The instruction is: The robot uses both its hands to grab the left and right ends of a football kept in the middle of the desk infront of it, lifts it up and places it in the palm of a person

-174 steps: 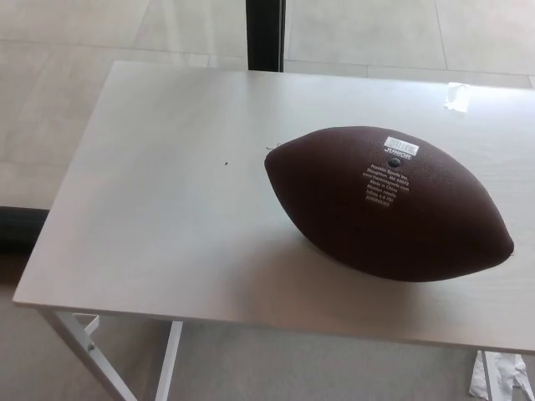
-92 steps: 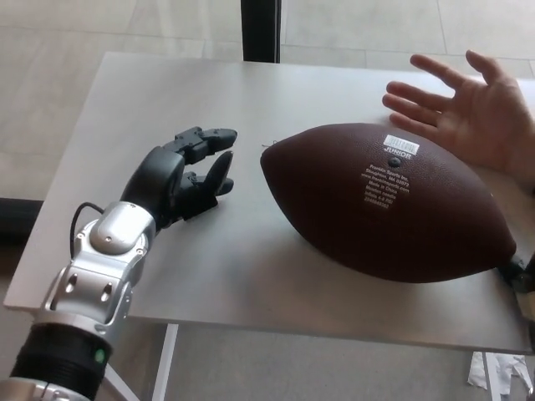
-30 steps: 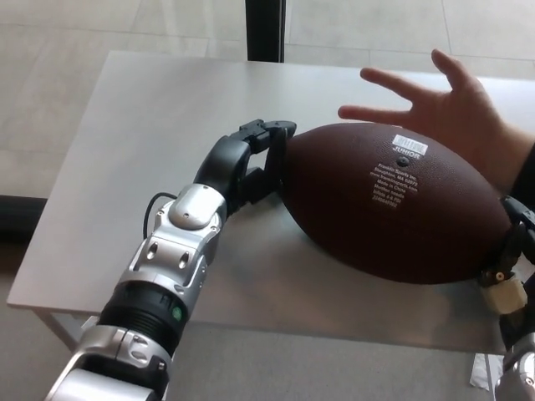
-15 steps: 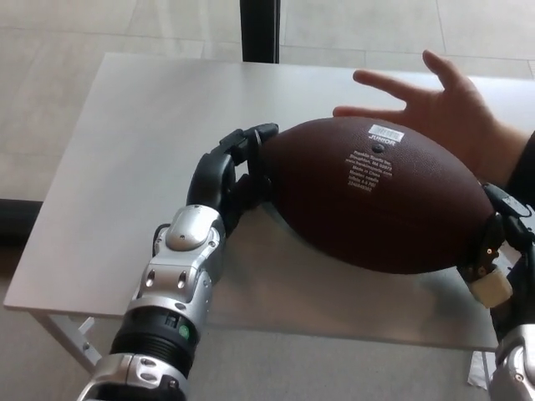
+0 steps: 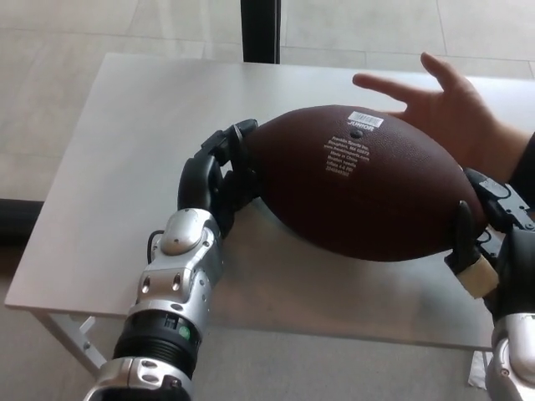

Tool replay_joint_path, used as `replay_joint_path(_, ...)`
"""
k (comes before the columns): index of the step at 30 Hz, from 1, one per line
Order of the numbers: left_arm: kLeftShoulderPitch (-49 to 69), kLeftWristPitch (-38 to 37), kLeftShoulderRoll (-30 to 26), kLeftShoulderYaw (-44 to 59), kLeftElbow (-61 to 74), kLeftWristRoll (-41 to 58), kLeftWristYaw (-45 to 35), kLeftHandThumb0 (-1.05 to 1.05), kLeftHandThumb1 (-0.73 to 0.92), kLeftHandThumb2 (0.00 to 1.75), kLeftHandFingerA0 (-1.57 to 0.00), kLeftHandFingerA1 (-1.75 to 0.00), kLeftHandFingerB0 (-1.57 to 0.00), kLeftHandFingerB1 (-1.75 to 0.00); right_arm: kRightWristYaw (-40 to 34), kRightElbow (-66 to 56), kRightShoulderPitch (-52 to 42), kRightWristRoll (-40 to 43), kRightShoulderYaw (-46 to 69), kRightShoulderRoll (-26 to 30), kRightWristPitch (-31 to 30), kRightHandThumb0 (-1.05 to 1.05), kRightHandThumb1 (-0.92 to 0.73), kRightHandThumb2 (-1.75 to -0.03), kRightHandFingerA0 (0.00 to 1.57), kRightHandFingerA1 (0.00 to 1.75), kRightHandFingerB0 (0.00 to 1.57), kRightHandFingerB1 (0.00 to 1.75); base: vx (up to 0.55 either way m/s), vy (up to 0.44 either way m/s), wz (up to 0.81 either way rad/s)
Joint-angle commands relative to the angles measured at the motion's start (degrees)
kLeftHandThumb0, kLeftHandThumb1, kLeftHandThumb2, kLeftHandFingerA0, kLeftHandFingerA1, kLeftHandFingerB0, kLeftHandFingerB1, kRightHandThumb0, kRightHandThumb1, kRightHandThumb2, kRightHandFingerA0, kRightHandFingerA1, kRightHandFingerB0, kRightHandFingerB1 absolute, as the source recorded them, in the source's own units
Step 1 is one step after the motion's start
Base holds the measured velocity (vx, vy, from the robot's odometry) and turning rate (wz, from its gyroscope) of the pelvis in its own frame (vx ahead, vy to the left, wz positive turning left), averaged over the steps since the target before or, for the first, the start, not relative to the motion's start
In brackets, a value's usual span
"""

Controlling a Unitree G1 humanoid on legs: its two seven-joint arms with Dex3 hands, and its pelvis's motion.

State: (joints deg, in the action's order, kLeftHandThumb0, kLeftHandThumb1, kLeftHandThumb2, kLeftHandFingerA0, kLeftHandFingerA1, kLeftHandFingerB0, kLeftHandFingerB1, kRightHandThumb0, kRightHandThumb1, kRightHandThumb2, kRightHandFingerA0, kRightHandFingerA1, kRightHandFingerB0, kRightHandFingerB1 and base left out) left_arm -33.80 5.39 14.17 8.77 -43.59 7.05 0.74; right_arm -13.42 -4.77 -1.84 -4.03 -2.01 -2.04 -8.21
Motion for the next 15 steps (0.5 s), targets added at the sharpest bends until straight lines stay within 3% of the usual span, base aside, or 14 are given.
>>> replay_joint_path(1,-0.9,1.8,2.4,-2.1,-0.8,0.3,-0.3,-0.91,0.92,0.85,-0.60,-0.65,-0.34,-0.40,-2.6,2.5,2.8,-9.6,-4.6,2.9,8.2,-0.79,-0.85,-0.66,0.53,0.54,0.45,0.34,0.00,0.000,0.00)
replay_joint_path(4,-1.0,2.7,1.9,-4.0,-0.5,-0.9,-1.5,-0.83,0.92,0.83,-0.63,-0.64,-0.40,-0.38,-3.3,2.0,3.7,-10.9,-5.8,3.2,7.4,-0.77,-0.84,-0.66,0.55,0.49,0.45,0.33,0.00,0.000,0.00)
replay_joint_path(7,-2.5,4.0,0.0,-10.3,-2.0,-6.4,-2.1,-0.68,0.92,0.71,-0.72,-0.65,-0.44,-0.39,-2.8,2.7,6.0,-9.4,-6.3,2.3,9.1,-0.75,-0.80,-0.65,0.63,0.64,0.45,0.34,0.00,0.000,0.00)
replay_joint_path(9,-3.0,5.3,-1.1,-14.4,-1.6,-8.5,-3.5,-0.53,0.80,0.64,-0.66,-0.66,-0.36,-0.41,-1.9,3.9,7.7,-9.1,-7.1,2.5,11.3,-0.74,-0.82,-0.65,0.56,0.51,0.43,0.33,0.00,0.000,0.00)
replay_joint_path(10,-4.8,7.8,-1.8,-19.7,-2.5,-12.5,-4.4,-0.48,0.75,0.62,-0.71,-1.04,-0.51,-0.46,0.1,4.7,10.4,-7.9,-8.0,1.7,9.9,-0.83,-0.70,-1.06,0.60,0.64,0.35,0.48,0.00,0.000,0.00)
replay_joint_path(11,-4.7,7.8,-1.7,-20.5,-2.4,-12.8,-4.0,-0.49,0.78,0.63,-0.72,-1.02,-0.53,-0.51,0.4,5.1,10.9,-7.4,-8.2,1.3,9.9,-0.82,-0.83,-0.65,0.65,0.56,0.43,0.33,0.00,0.000,0.00)
replay_joint_path(12,-4.7,7.9,-1.7,-21.1,-2.3,-12.7,-3.7,-0.49,0.78,0.63,-0.72,-1.02,-0.53,-0.51,0.5,5.3,11.1,-7.2,-8.3,1.2,10.0,-0.82,-0.83,-0.65,0.65,0.56,0.43,0.33,0.00,0.000,0.00)
replay_joint_path(13,-4.9,8.7,-1.4,-21.4,-2.2,-12.3,-3.3,-0.49,0.65,1.03,-0.75,-0.94,-0.45,-0.65,0.4,5.8,11.7,-6.9,-8.4,0.7,9.8,-0.82,-0.83,-0.65,0.67,0.59,0.44,0.33,0.00,0.000,0.00)
replay_joint_path(14,-4.9,9.6,-0.9,-21.8,-1.9,-12.2,-2.7,-0.46,0.74,0.62,-0.65,-0.91,-0.42,-0.46,0.7,5.9,12.1,-6.2,-8.5,0.1,9.2,-0.83,-0.83,-0.65,0.71,0.71,0.44,0.33,0.00,0.000,0.00)
replay_joint_path(15,-4.9,10.5,-0.3,-22.3,-1.7,-12.1,-1.9,-0.46,0.74,0.62,-0.65,-0.91,-0.42,-0.46,1.2,5.8,12.2,-5.5,-8.7,-0.4,8.5,-0.83,-0.83,-0.65,0.71,0.71,0.44,0.33,0.00,0.000,0.00)
